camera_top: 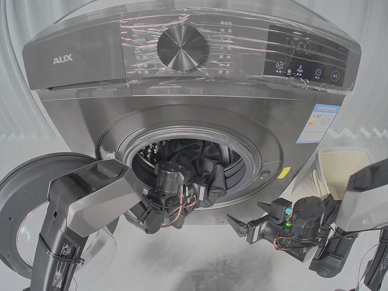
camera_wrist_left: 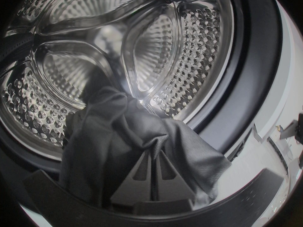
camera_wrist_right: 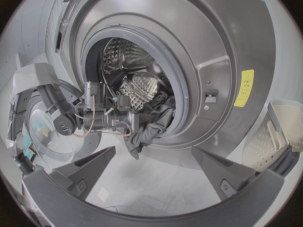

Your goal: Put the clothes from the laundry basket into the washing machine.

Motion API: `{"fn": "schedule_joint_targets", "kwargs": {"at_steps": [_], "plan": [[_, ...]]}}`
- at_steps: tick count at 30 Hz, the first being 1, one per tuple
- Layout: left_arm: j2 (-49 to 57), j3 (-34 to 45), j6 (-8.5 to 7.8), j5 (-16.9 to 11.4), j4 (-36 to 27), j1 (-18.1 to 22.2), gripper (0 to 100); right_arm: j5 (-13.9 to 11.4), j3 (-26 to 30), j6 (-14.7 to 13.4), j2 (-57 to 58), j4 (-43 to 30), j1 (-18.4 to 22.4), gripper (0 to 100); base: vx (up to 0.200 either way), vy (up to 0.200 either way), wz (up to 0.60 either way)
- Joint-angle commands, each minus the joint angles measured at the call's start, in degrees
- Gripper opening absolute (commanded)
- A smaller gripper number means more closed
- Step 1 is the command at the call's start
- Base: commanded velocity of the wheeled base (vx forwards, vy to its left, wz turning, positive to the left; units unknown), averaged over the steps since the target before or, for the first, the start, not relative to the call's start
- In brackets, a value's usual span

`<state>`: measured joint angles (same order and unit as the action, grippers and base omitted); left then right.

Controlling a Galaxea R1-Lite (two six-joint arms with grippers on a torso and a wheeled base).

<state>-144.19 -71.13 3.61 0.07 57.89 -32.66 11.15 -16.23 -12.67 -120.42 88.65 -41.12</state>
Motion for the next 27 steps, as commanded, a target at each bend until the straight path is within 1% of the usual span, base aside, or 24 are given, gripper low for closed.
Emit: {"fn": "schedule_joint_targets", "kwargs": {"at_steps": [1, 3, 4, 5, 8, 14, 15, 19, 23, 24, 25, 26, 27], "plan": [[-0.3, -4.4, 0.17, 1.8, 0.2, 1.8, 0, 0.0, 0.0, 0.0, -0.2, 0.0, 0.0, 100, 0.000, 0.000, 0.00], [-0.7, -8.4, 0.17, 4.3, 0.7, 2.8, 0, 0.0, 0.0, 0.0, -0.2, 0.0, -0.1, 100, 0.000, 0.000, 0.00], [-0.7, -8.4, 0.17, 4.3, 0.7, 2.8, 0, 0.0, 0.0, 0.0, -0.2, 0.0, -0.1, 100, 0.000, 0.000, 0.00], [-1.1, -12.6, 0.26, 6.3, 1.2, 3.8, 0, 0.0, -0.1, 0.0, -0.3, 0.0, -0.1, 100, 0.000, 0.000, 0.00], [-1.9, -17.2, 0.35, 7.9, 1.2, 4.8, 0, 0.0, -0.1, 0.0, -0.3, 0.0, 0.0, 100, 0.000, 0.000, 0.00], [-2.0, -16.7, 0.35, 8.0, 1.3, 4.9, 0, 0.0, -0.1, 0.0, -0.3, 0.0, 0.0, 100, 0.000, 0.000, 0.00], [-2.0, -16.7, 0.35, 8.0, 1.3, 4.9, 100, 0.0, -0.1, 0.0, -0.3, 0.0, 0.0, 100, 0.000, 0.000, 0.00], [-1.7, -15.1, 0.43, 7.9, 2.0, 4.3, 100, 0.0, 0.0, -0.3, -0.3, 0.0, 0.1, 100, 0.000, 0.000, 0.00], [0.0, -10.3, 1.31, 7.3, 2.7, 2.7, 100, -0.1, 0.0, -0.3, -0.3, 0.0, 0.1, 100, 0.000, 0.000, 0.00], [1.9, -6.8, 2.02, 7.0, 2.2, 2.0, 100, -0.1, 0.1, -0.3, -0.3, -0.1, 0.0, 100, 0.000, 0.000, 0.00], [2.1, -6.5, 2.02, 6.9, 2.2, 2.0, 100, -0.1, 0.1, -0.3, -0.3, -0.1, 0.0, 100, 0.000, 0.000, 0.00], [3.1, -2.6, 2.46, 4.7, 2.2, 1.4, 100, -0.1, 0.1, -0.3, -0.2, 0.0, 0.0, 100, 0.000, 0.000, 0.00], [3.1, -2.1, 2.46, 4.3, 2.2, 1.2, 100, -0.1, 0.1, -0.3, -0.2, 0.0, 0.0, 100, 0.000, 0.000, 0.00]]}}
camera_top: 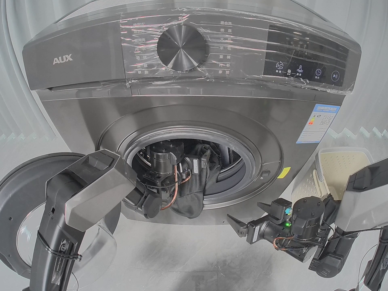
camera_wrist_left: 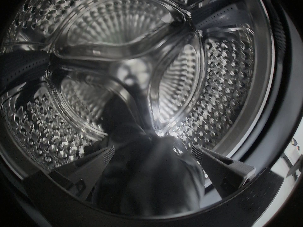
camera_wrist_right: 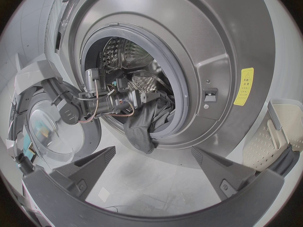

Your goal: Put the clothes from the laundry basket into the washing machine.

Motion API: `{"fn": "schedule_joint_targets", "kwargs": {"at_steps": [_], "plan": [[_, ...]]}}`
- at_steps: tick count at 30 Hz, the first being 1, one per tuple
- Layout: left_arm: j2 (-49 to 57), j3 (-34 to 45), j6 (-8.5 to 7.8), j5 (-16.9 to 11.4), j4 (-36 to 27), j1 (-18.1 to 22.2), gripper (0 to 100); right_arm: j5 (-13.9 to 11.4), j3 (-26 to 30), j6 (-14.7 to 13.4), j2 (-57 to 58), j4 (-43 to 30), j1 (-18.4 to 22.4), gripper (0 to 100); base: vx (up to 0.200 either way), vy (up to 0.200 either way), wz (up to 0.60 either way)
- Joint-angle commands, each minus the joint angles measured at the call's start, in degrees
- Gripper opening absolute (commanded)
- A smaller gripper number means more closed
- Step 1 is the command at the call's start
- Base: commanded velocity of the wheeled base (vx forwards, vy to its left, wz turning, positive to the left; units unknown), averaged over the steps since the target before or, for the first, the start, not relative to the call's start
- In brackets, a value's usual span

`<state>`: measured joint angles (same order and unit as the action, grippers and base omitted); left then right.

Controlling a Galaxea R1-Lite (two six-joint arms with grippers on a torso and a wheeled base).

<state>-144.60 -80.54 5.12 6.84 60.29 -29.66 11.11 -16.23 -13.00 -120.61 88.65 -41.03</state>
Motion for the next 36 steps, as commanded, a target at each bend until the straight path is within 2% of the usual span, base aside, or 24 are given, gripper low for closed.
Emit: {"fn": "schedule_joint_targets", "kwargs": {"at_steps": [1, 6, 18, 19, 26, 29, 34, 36], "plan": [[3.8, 10.3, 1.03, -4.2, 0.0, -2.3, 100, 0.1, 0.1, 0.0, 0.0, 0.0, -0.1, 100, 0.000, 0.000, 0.00], [4.3, 15.5, 0.86, -6.2, 0.1, -2.7, 100, 0.0, 0.1, 0.0, -0.1, 0.0, 0.0, 100, 0.000, 0.000, 0.00], [1.3, 14.4, -0.37, -6.1, -0.1, -1.8, 100, 0.1, -0.1, 0.0, -0.1, 0.0, -0.1, 100, 0.000, 0.000, 0.00], [1.2, 14.4, -0.46, -6.1, -0.1, -1.9, 0, 0.0, -0.1, 0.0, -0.1, 0.0, -0.1, 100, 0.000, 0.000, 0.00], [0.4, 13.3, -0.55, -6.2, 0.1, -2.2, 0, 0.0, -0.1, 0.0, 0.0, 0.0, 0.0, 100, 0.000, 0.000, 0.00], [0.4, 6.1, 0.07, -5.1, 0.3, -1.1, 0, 0.0, -0.1, -0.1, 0.0, 0.0, 0.0, 100, 0.000, 0.000, 0.00], [0.6, -3.5, 0.24, -0.2, 0.3, 0.8, 0, 0.0, -0.4, -0.2, 0.2, -0.1, -0.3, 100, 0.000, 0.000, 0.00], [0.5, -4.9, 0.24, 0.2, 0.1, 1.4, 0, 0.0, -0.3, -0.2, 0.3, -0.1, -0.4, 100, 0.000, 0.000, 0.00]]}}
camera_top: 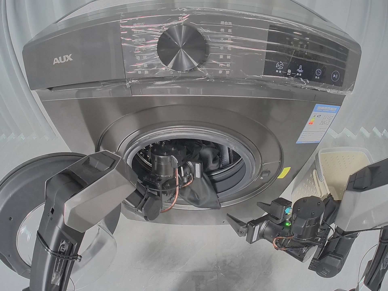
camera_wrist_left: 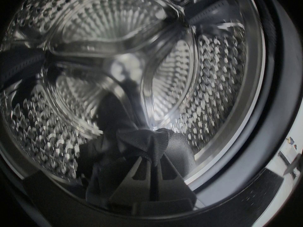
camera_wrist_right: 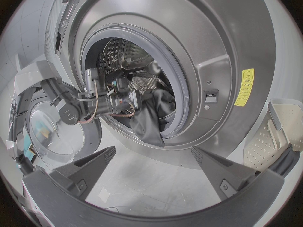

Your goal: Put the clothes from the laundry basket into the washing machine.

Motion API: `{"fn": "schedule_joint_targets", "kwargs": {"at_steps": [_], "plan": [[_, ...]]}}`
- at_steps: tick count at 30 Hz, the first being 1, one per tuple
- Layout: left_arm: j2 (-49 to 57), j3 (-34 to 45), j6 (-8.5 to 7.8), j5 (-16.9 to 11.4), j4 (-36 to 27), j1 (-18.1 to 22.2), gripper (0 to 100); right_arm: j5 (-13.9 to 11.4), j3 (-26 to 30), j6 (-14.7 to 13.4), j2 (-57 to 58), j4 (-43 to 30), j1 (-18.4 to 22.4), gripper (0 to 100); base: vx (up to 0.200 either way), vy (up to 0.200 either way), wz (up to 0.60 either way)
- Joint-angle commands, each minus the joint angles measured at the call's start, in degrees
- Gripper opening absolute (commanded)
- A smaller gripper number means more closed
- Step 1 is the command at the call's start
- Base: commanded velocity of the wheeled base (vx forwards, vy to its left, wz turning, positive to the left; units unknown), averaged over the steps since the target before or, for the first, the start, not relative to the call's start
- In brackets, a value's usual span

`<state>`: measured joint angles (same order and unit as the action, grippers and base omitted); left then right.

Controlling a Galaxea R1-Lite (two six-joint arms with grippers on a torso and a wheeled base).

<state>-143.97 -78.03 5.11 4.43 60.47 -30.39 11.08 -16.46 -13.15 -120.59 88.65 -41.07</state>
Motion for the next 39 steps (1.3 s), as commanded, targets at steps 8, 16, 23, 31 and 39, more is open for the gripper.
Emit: {"fn": "schedule_joint_targets", "kwargs": {"at_steps": [8, 16, 23, 31, 39], "plan": [[0.3, -3.4, 0.61, 1.8, 0.2, 1.9, 100, 0.0, -0.2, -0.1, 0.2, 0.0, 0.1, 100, 0.000, 0.000, 0.00], [3.3, 5.7, 1.75, -1.0, -0.4, -0.7, 100, 0.0, -0.2, -0.2, 0.2, 0.0, 0.1, 100, 0.000, 0.000, 0.00], [5.4, 16.2, 1.31, -6.3, -0.4, -2.2, 100, 0.0, -0.2, -0.2, 0.1, 0.0, -0.3, 100, 0.000, 0.000, 0.00], [0.3, 14.8, -0.36, -6.3, -0.5, -1.8, 100, 0.0, -0.3, -0.2, 0.2, 0.0, -0.3, 100, 0.000, 0.000, 0.00], [-1.0, 12.4, -0.63, -5.7, -0.5, -1.7, 0, -0.1, -0.6, -0.2, 0.4, 0.0, -0.2, 100, 0.000, 0.000, 0.00]]}}
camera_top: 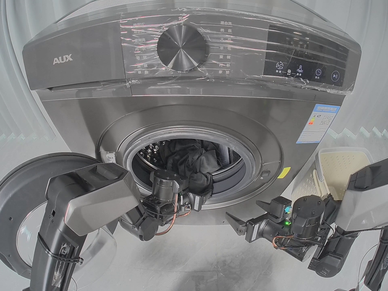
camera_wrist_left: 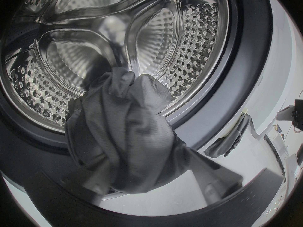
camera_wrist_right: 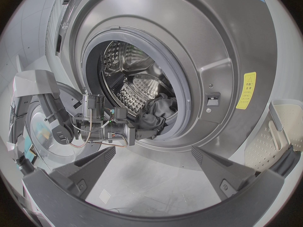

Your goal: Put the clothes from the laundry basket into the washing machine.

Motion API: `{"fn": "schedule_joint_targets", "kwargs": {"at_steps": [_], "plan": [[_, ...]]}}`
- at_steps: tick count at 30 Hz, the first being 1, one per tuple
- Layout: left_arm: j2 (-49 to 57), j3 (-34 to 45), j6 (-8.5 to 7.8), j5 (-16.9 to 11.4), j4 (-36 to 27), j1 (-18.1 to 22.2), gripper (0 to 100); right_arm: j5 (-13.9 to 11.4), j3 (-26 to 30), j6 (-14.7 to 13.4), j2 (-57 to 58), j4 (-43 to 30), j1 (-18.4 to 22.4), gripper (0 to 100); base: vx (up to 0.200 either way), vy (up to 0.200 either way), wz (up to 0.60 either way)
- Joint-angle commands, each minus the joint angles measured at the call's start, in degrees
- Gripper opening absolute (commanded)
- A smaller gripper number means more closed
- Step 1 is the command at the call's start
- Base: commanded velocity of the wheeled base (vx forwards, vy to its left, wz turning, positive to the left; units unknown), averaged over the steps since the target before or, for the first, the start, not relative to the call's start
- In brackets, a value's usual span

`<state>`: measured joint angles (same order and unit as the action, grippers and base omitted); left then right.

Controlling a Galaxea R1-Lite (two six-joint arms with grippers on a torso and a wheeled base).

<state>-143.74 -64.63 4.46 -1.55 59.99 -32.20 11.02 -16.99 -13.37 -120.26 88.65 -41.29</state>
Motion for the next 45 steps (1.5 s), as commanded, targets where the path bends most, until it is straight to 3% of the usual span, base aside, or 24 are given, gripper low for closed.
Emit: {"fn": "schedule_joint_targets", "kwargs": {"at_steps": [1, 5, 18, 32, 33, 45], "plan": [[-1.2, -1.3, 0.02, 0.4, 0.0, 0.2, 0, 0.1, -0.1, 0.0, 0.1, 0.0, 0.0, 100, 0.000, 0.000, 0.00], [-1.1, -3.8, 0.20, 1.2, 0.4, 1.2, 0, 0.1, -0.1, 0.0, 0.2, 0.1, 0.0, 100, 0.000, 0.000, 0.00], [-4.1, -22.8, 1.16, 8.5, 5.2, 4.7, 0, 0.1, -0.2, 0.0, 0.2, 0.1, 0.0, 100, 0.000, 0.000, 0.00], [-6.6, -26.7, 1.08, 9.4, 5.7, 5.2, 0, 0.1, -0.2, -0.1, 0.1, 0.1, 0.0, 100, 0.000, 0.000, 0.00], [-6.6, -26.7, 1.08, 9.4, 5.7, 5.2, 100, 0.1, -0.2, -0.1, 0.1, 0.1, 0.0, 100, 0.000, 0.000, 0.00], [-5.8, -21.4, 1.25, 9.3, 7.4, 4.1, 100, 0.1, 0.1, -0.2, 0.3, 0.1, 0.1, 100, 0.000, 0.000, 0.00]]}}
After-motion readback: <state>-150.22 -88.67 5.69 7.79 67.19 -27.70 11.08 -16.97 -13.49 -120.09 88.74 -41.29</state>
